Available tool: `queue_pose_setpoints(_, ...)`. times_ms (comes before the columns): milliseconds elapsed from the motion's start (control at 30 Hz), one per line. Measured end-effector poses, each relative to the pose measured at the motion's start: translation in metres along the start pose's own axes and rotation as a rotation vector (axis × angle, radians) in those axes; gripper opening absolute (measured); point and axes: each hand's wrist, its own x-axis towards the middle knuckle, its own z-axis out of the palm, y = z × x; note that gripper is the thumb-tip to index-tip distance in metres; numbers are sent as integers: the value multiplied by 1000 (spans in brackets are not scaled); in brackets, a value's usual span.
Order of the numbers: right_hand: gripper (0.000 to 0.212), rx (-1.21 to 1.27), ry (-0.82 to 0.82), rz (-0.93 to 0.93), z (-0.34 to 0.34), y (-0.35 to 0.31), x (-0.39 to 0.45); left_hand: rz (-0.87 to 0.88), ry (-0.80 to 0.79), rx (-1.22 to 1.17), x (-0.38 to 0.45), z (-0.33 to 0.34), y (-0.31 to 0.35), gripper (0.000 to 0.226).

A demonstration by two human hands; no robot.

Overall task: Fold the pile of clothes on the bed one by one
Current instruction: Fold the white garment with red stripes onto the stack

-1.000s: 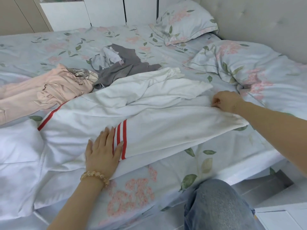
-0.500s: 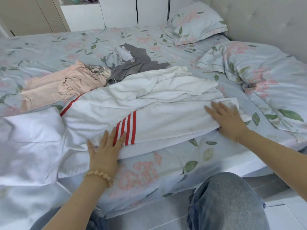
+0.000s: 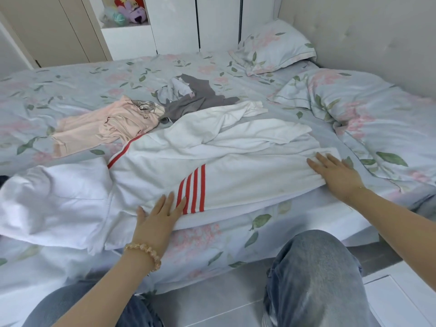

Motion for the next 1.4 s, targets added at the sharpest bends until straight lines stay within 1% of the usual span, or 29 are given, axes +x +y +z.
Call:
queue_pose_setpoints(100, 75, 76, -40, -14, -9, -27, -6, 14, 97, 49, -8, 12, -22, 84)
queue_pose_setpoints(167, 85, 90, 22, -156, -20, -53, -13, -4, 184, 37, -18, 19, -48, 89)
queue_pose_setpoints(233, 92, 120, 32, -391, -37, -88, -23, -61, 118, 34, -33, 20, -80, 97)
queue_pose_setpoints(300, 92, 179, -31, -603, -54, -131, -33, -74, -66, -3, -46, 20, -109, 97)
queue_pose_setpoints(333, 89, 202, -54, -690, -62, -155, -39, -85, -160, -116, -50, 17, -122, 94)
queue_pose_setpoints(367, 86, 217, -59, -764, -68, -180, -44, -116, -185, -314, -53, 18, -136, 90)
queue_pose_setpoints(400, 82, 232, -47, -826, -74, -206, -49, -185, -149, -582, -57, 13, -146, 84)
queue_pose_setpoints(433, 79, 248, -29, -870, -78, -233, -55, -290, -71, -873, -61, 11, -156, 75)
queue_pose_setpoints(467, 77, 268, -8, -901, -82, -259, -61, -410, 60, -1102, -65, 11, -164, 65)
queue_pose_setpoints(533, 77, 309, 59, -965, -88, -309, -70, -836, 331, -1323, -69, 19, -183, 55)
queue_pose_setpoints(600, 77, 337, 120, -1017, -93, -350, -76, -1270, 405, -1382, -74, 26, -196, 69)
queue_pose_setpoints(633, 76, 333, 134, -1026, -93, -367, -78, -1384, 406, -1457, -71, 42, -212, 85)
queue_pose_setpoints(667, 73, 323, 139, -1024, -91, -383, -79, -1415, 430, -1540, -73, 42, -214, 104)
queue_pose_setpoints(700, 69, 313, 146, -1014, -87, -395, -81, -1407, 408, -1628, -73, 42, -217, 118)
queue_pose_setpoints(733, 64, 305, 159, -1002, -83, -405, -82, -1355, 404, -1754, -70, 41, -217, 118)
queue_pose_setpoints(767, 61, 296, 175, -985, -79, -412, -84, -1199, 347, -1896, -70, 31, -215, 99)
queue_pose_setpoints(800, 59, 294, 203, -962, -74, -417, -85, -1080, 338, -2015, -67, 24, -212, 63)
queue_pose_setpoints(833, 60, 298, 229, -942, -70, -419, -85, -1029, 361, -2083, -63, 19, -212, 35)
queue_pose_setpoints(867, 64, 308, 261, -929, -66, -420, -85, -1035, 447, -2176, -56, 18, -215, 21)
queue_pose_setpoints(900, 68, 315, 278, -930, -64, -420, -84, -1027, 526, -2209, -54, 17, -217, 17)
queue_pose_setpoints(933, 70, 332, 298, -935, -62, -419, -83, -1008, 606, -2224, -51, 20, -224, 21)
queue_pose_setpoints(1000, 70, 368, 295, -956, -63, -418, -84, -939, 773, -2175, -62, 13, -230, 51)
queue_pose_setpoints(1033, 70, 384, 302, -966, -63, -418, -84, -889, 858, -2128, -67, 14, -230, 57)
queue_pose_setpoints(1133, 66, 382, 264, -997, -62, -414, -88, -896, 1117, -1878, -89, 22, -213, 55)
queue_pose_setpoints(1167, 61, 358, 254, -1010, -60, -413, -88, -949, 1137, -1836, -93, 31, -209, 54)
queue_pose_setpoints(1200, 58, 341, 251, -1018, -58, -411, -87, -1016, 1094, -1809, -96, 37, -203, 55)
queue_pose_setpoints(1267, 58, 339, 229, -1026, -60, -410, -86, -1134, 883, -1817, -96, 45, -203, 63)
queue_pose_setpoints(1333, 56, 375, 175, -1037, -66, -407, -85, -1132, 681, -1902, -94, 49, -212, 76)
queue_pose_setpoints(1400, 57, 422, 111, -1067, -75, -401, -83, -1178, 487, -1874, -90, 46, -218, 96)
